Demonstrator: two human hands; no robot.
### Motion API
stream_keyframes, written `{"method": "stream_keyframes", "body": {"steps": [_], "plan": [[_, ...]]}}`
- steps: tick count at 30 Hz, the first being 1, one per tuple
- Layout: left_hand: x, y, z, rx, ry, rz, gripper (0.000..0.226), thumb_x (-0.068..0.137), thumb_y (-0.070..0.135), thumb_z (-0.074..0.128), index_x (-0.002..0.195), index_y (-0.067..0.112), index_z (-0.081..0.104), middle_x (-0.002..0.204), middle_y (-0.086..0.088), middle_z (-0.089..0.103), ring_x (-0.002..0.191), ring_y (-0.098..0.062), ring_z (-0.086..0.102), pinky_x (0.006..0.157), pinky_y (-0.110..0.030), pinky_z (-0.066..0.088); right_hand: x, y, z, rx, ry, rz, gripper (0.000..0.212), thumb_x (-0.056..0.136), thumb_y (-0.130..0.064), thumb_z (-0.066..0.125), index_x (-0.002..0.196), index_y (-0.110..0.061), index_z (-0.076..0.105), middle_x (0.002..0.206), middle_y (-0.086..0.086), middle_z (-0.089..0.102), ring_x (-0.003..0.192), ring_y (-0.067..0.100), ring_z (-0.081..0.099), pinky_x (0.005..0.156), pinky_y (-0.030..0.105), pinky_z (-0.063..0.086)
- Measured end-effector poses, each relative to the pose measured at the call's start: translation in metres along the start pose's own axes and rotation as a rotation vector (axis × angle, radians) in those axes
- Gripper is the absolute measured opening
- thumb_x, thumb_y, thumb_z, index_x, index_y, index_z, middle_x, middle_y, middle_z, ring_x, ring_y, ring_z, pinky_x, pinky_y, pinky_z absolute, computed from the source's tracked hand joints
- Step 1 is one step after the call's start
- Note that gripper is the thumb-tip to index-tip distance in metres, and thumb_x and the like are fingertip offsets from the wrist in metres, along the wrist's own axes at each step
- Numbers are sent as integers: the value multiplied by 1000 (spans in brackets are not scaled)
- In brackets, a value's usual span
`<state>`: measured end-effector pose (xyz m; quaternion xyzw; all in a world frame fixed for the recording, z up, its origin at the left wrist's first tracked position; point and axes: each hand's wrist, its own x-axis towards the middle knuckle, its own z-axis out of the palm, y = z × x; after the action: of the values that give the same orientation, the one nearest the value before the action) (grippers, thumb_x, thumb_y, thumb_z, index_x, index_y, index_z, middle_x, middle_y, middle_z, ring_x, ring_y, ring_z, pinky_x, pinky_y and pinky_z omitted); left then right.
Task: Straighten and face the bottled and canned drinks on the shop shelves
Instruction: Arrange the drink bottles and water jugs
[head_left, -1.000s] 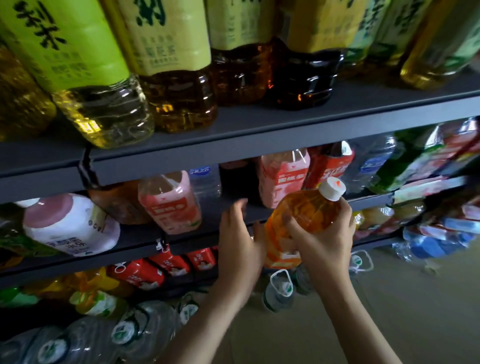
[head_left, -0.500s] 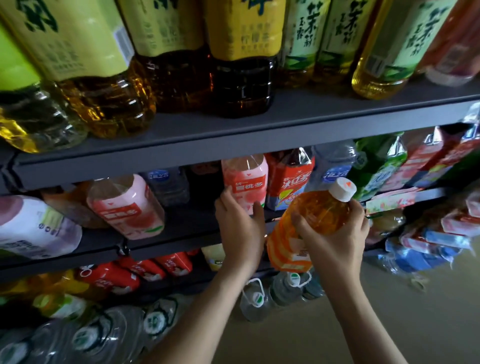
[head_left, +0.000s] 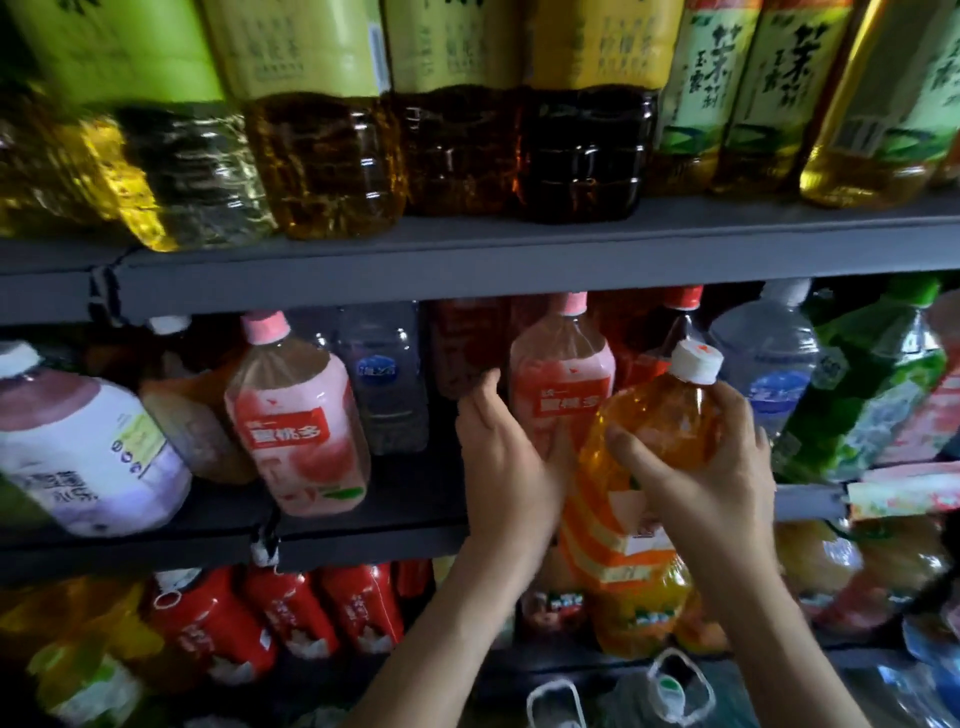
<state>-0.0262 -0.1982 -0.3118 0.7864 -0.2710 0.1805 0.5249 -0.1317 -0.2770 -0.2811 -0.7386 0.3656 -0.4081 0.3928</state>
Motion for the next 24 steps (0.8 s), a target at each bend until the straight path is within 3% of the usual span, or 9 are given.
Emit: {"method": "stream_keyframes", "body": {"steps": [3, 5, 9, 13, 15, 19, 24], "plan": [[-6, -25, -16, 77, 189, 148, 55, 82, 35, 62, 124, 3, 47, 112, -14, 51, 106, -25, 52, 93, -19, 35, -5, 4, 8, 47, 68, -107, 82, 62, -33, 83, 133, -27, 43, 120, 1, 47, 115, 19, 45, 88, 29, 33], [-11, -44, -22, 125, 313, 164, 51, 78, 21, 71, 120, 1, 50, 108, -14, 52, 101, -27, 53, 88, -18, 37, -14, 6, 13, 92, 74, -188, 80, 62, -32, 83, 131, -29, 44, 115, -4, 43, 109, 13, 42, 87, 30, 33], [-15, -79, -37, 169, 435, 99, 64, 71, 18, 77, 124, 2, 45, 117, -17, 45, 109, -26, 39, 89, -37, 42, -34, 10, 32, 155, 16, -293, 83, 56, -47, 85, 128, -36, 45, 117, -6, 47, 107, 13, 46, 85, 33, 39], [-2, -113, -62, 331, 581, -67, 89, 60, 33, 80, 131, 1, 37, 127, -29, 42, 114, -43, 38, 93, -54, 36, -47, 7, 57, 201, -76, -277, 84, 54, -57, 79, 128, -39, 43, 121, -3, 51, 106, 17, 51, 87, 41, 46], [8, -128, -77, 322, 571, -131, 99, 59, 44, 77, 135, -1, 34, 131, -31, 40, 117, -49, 39, 93, -58, 38, -49, 3, 65, 210, -109, -263, 79, 60, -48, 83, 129, -38, 43, 123, 1, 51, 106, 18, 49, 86, 42, 45], [23, -137, -93, 202, 367, -235, 115, 59, 51, 77, 144, 2, 18, 130, -24, 42, 117, -41, 41, 97, -47, 37, -53, -6, 72, 193, -128, -268, 80, 59, -49, 83, 128, -36, 45, 124, 1, 51, 105, 17, 50, 83, 38, 44], [20, -132, -94, 196, 425, -321, 105, 47, 37, 88, 127, -4, 33, 123, -20, 41, 115, -37, 37, 96, -40, 32, -56, 0, 65, 221, -128, -281, 79, 61, -45, 82, 129, -36, 43, 122, 0, 50, 104, 18, 51, 85, 42, 48]]}}
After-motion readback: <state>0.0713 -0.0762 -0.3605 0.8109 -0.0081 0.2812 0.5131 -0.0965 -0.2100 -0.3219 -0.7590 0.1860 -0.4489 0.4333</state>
